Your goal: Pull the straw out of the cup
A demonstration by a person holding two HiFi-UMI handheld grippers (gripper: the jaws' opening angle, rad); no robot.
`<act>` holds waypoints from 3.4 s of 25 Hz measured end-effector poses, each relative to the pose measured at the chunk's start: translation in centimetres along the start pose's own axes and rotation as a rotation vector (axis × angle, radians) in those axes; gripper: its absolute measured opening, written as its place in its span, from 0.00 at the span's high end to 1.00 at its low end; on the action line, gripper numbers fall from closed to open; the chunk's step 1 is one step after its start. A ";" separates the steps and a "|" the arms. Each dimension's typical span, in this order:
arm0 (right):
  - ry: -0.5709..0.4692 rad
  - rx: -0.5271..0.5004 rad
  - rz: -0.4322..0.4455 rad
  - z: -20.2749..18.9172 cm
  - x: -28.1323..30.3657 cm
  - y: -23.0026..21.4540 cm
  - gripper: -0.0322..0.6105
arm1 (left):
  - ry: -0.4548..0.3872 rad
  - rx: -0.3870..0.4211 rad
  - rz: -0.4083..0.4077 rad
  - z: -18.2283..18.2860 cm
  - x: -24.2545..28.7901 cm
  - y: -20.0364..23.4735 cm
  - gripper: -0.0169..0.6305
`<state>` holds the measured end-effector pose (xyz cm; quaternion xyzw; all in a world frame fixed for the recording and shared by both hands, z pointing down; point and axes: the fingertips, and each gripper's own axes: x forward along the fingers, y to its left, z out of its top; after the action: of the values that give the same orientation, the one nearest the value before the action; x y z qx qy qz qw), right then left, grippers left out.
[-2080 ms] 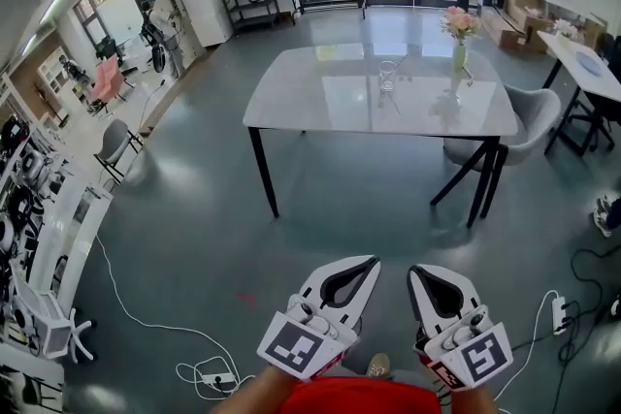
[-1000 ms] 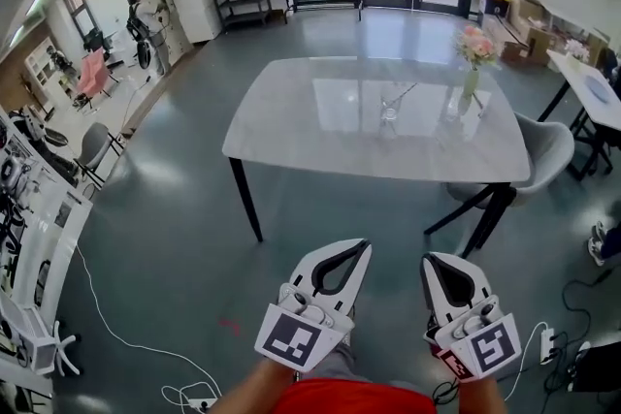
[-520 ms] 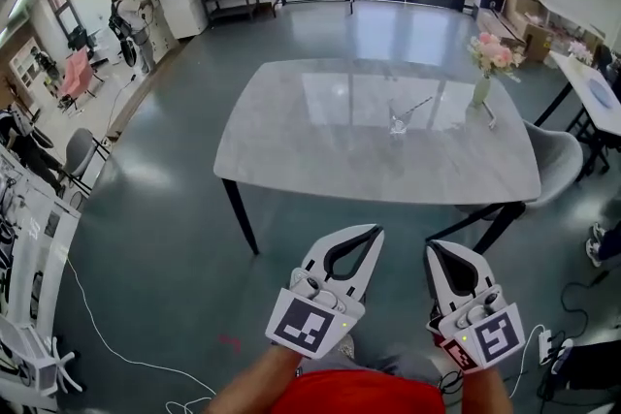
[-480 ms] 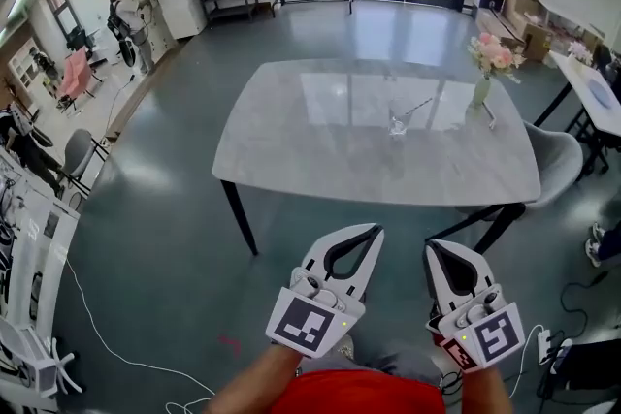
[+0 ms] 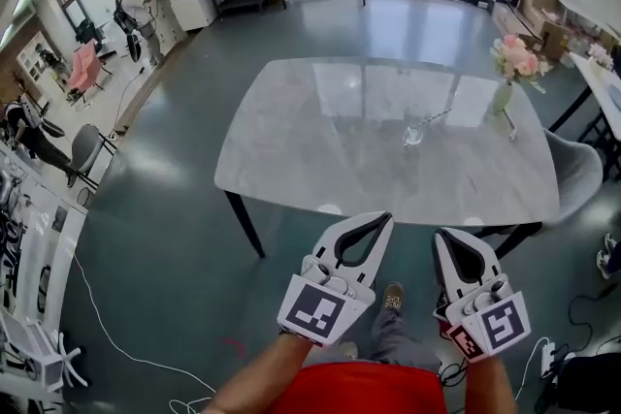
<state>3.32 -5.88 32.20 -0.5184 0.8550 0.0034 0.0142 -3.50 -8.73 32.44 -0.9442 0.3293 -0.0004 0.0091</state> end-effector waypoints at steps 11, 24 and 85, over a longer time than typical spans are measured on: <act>0.038 0.007 0.009 -3.1 7.5 -10.3 0.95 | 0.055 0.030 0.069 -2.7 11.2 5.5 0.93; 0.117 0.047 0.057 -7.1 15.0 -18.3 0.91 | 0.102 0.102 0.123 -6.8 21.5 10.5 0.93; 0.153 0.173 -0.070 -10.8 23.7 -28.1 0.92 | 0.199 0.051 0.053 -11.2 25.5 16.3 0.93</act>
<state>17.05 -40.16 42.55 -0.5433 0.8322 -0.1104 -0.0062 6.28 -37.59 43.23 -0.9298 0.3535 -0.1022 0.0007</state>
